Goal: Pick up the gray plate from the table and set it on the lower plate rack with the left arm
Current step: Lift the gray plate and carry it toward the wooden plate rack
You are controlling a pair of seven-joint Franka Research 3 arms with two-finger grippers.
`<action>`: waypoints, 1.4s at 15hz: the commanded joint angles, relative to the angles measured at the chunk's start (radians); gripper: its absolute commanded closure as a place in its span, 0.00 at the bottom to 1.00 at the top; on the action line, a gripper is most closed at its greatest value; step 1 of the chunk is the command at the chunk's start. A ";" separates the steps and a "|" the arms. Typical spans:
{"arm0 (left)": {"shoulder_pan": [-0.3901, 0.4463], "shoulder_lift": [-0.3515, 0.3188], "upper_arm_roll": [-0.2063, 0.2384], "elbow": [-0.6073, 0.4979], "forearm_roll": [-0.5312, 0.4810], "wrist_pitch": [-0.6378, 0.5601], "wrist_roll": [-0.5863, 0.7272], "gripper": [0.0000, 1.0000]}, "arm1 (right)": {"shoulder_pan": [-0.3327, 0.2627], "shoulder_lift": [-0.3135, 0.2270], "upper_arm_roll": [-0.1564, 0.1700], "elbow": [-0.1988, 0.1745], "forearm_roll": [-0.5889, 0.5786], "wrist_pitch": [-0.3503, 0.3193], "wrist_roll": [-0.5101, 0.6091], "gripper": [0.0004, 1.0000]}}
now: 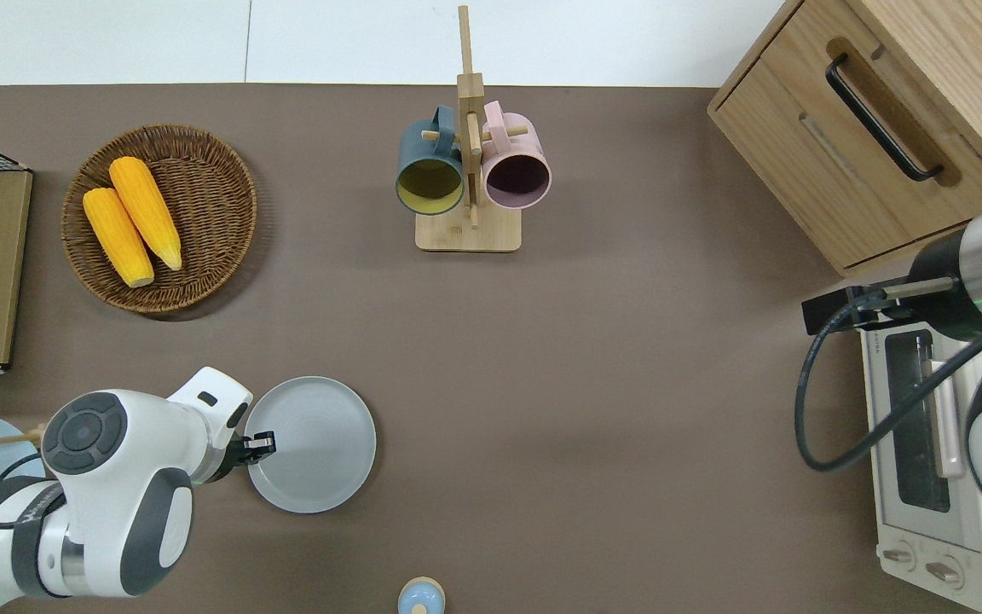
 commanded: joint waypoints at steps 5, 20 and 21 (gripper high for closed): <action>0.005 -0.015 0.016 0.267 0.186 -0.326 -0.108 1.00 | -0.019 -0.003 0.017 0.009 -0.002 -0.014 0.013 0.02; -0.005 -0.062 -0.053 0.473 0.658 -0.849 -0.223 1.00 | -0.020 -0.003 0.017 0.009 -0.002 -0.014 0.013 0.02; 0.001 -0.062 -0.053 0.473 0.675 -0.851 -0.223 1.00 | -0.020 -0.001 0.017 0.009 -0.002 -0.014 0.013 0.02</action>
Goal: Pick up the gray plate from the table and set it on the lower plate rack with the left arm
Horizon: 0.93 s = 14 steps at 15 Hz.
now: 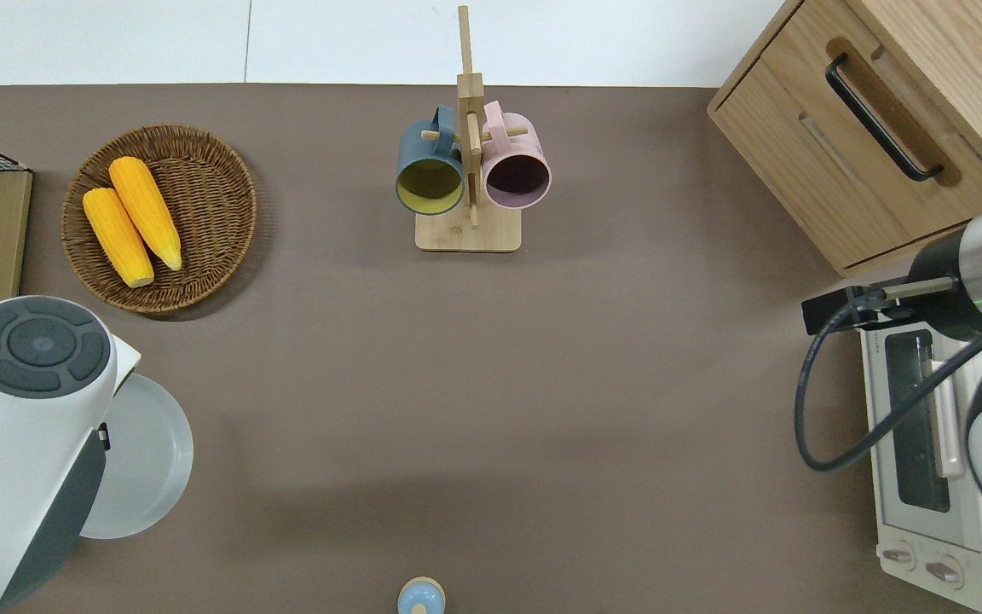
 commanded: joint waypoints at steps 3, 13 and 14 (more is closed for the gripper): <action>0.007 -0.001 0.015 0.008 0.114 -0.046 -0.010 1.00 | -0.019 -0.001 0.016 0.009 -0.002 -0.014 0.013 0.02; -0.005 0.092 0.123 0.022 0.125 0.035 0.010 1.00 | -0.019 -0.001 0.017 0.009 -0.002 -0.013 0.013 0.02; -0.007 0.108 0.125 0.022 0.125 0.045 -0.013 1.00 | -0.019 -0.003 0.017 0.009 -0.002 -0.014 0.013 0.02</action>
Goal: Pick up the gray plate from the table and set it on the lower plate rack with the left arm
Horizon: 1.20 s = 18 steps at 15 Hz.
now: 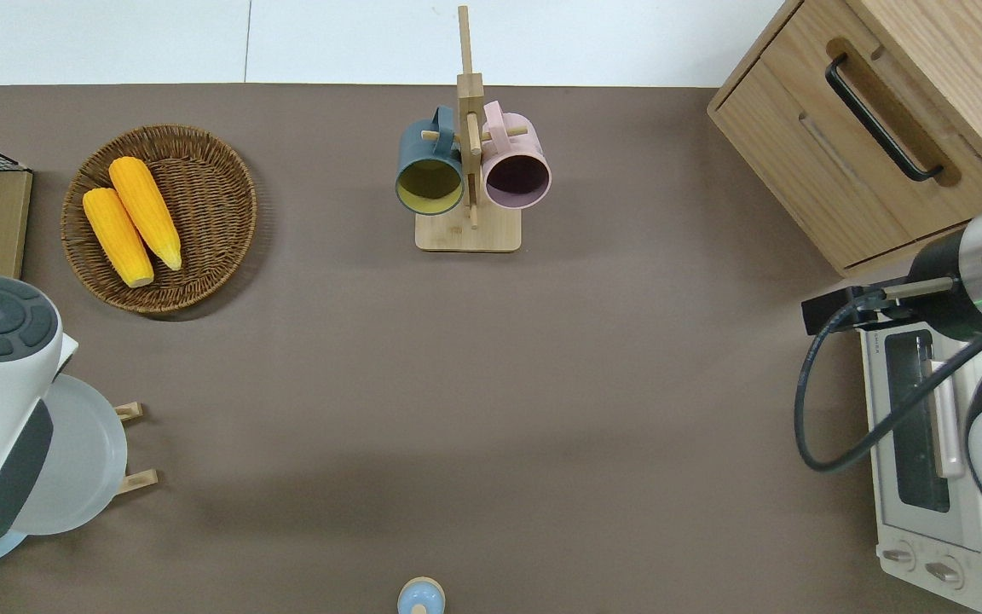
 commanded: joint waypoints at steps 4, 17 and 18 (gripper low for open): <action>-0.001 0.096 0.018 0.022 0.036 0.051 -0.069 1.00 | -0.020 -0.001 0.017 0.009 -0.002 -0.014 0.013 0.02; -0.013 0.112 0.030 -0.001 0.091 0.041 -0.057 1.00 | -0.020 -0.003 0.017 0.009 -0.002 -0.013 0.013 0.02; -0.014 0.123 0.030 -0.015 0.082 0.041 -0.073 1.00 | -0.020 -0.003 0.017 0.009 -0.002 -0.014 0.013 0.02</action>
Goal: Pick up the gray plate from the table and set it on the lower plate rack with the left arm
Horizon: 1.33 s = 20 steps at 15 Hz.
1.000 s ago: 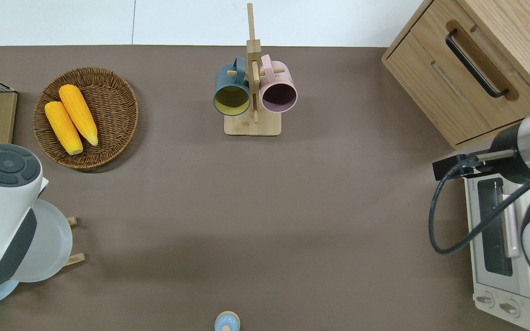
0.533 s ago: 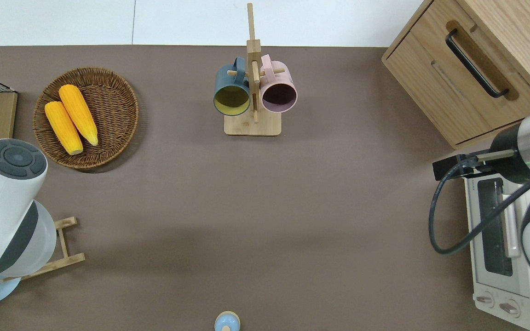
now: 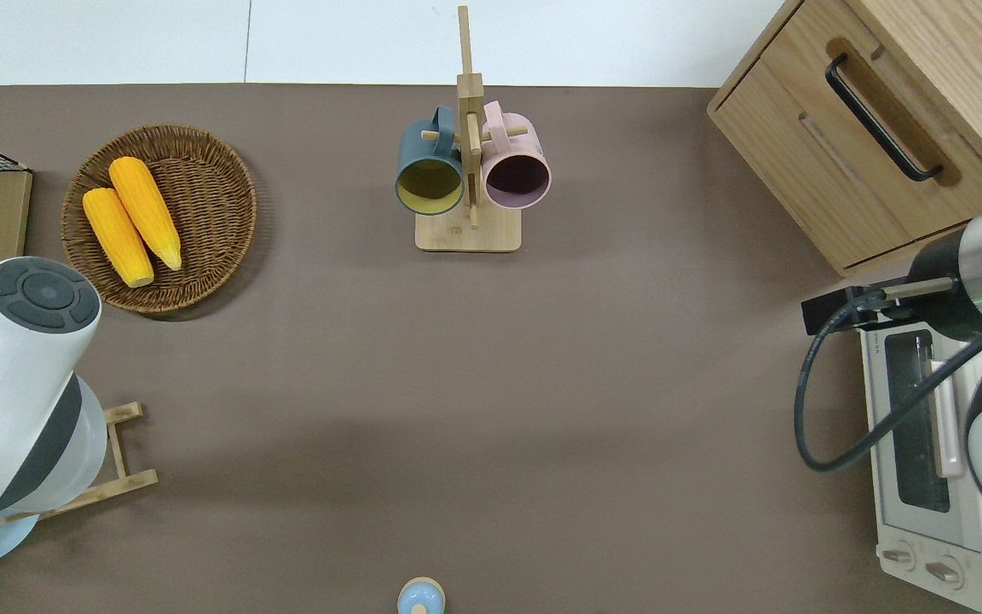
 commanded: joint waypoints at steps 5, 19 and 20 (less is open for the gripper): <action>-0.010 0.039 0.005 -0.060 -0.042 -0.005 -0.069 1.00 | -0.019 -0.001 0.017 0.009 -0.002 -0.014 0.013 0.02; -0.025 0.049 -0.001 -0.017 -0.192 -0.005 -0.081 0.00 | -0.019 -0.003 0.017 0.009 -0.002 -0.014 0.013 0.02; -0.025 0.048 -0.009 0.002 -0.217 -0.012 -0.070 0.00 | -0.019 -0.003 0.017 0.009 -0.002 -0.014 0.013 0.02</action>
